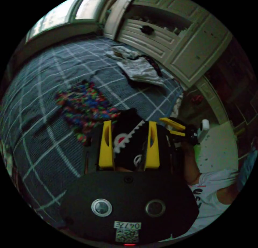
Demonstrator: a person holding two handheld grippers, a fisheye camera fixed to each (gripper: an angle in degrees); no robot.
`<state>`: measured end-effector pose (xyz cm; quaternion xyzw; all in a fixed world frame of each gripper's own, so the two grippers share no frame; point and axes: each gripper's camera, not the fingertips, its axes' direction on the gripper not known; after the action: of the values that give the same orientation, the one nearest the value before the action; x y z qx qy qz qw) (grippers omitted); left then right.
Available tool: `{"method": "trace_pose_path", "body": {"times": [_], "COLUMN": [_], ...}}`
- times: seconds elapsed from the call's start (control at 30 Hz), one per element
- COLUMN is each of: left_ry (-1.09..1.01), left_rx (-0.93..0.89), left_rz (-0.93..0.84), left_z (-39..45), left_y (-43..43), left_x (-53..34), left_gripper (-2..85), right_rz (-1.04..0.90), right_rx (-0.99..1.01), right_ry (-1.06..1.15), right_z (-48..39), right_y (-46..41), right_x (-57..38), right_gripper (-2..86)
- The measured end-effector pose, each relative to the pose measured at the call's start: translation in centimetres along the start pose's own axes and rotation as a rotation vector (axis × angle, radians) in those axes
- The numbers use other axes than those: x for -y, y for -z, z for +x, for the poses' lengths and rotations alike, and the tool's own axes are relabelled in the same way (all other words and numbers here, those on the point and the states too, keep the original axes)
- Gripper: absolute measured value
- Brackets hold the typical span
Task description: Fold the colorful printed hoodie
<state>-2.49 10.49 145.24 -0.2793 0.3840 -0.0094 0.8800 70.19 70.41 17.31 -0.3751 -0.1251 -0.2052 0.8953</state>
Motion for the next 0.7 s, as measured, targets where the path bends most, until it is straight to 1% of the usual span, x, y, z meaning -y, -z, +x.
{"method": "trace_pose_path", "body": {"times": [0.03,0.1,0.17,0.2,0.27,0.4,0.47,0.53,0.6,0.7], "left_ry": [0.046,0.108,0.208,0.234,0.334,0.422,0.51,0.529,0.512,0.515], "left_rx": [0.065,0.101,0.068,0.052,-0.018,-0.136,-0.081,-0.04,-0.044,-0.022], "left_rz": [0.008,-0.013,-0.06,-0.058,-0.031,0.012,-0.043,-0.047,-0.034,-0.049], "left_z": [-1.1,-2.8,-5.0,-5.5,-7.7,-9.9,-11.0,-11.4,-11.5,-11.8], "left_y": [1.6,2.9,3.2,3.2,2.9,1.6,0.5,0.5,0.8,1.1], "left_x": [-2.9,-7.4,-12.8,-14.0,-17.5,-20.0,-21.1,-22.0,-22.8,-23.9], "left_gripper": [18.1,18.0,17.8,17.8,16.9,12.5,10.1,9.9,9.9,4.7], "right_rz": [-0.003,0.008,0.069,0.099,0.093,0.015,0.017,0.02,0.018,0.003], "right_rx": [-0.012,-0.055,-0.065,-0.059,-0.064,-0.104,-0.101,-0.088,-0.08,-0.043], "right_ry": [0.043,0.085,0.098,0.093,0.094,0.076,0.044,0.002,-0.03,-0.081], "right_z": [-0.7,-1.8,-2.6,-3.0,-3.3,-3.4,-3.1,-2.5,-2.0,-1.1], "right_y": [-0.1,-0.3,-0.1,0.0,-0.2,-1.0,-1.1,-1.3,-1.5,-2.4], "right_x": [0.3,0.8,1.1,1.4,1.8,2.8,3.2,3.7,4.0,4.7], "right_gripper": [7.7,7.9,7.7,7.6,7.3,7.1,7.0,7.0,7.0,7.0]}}
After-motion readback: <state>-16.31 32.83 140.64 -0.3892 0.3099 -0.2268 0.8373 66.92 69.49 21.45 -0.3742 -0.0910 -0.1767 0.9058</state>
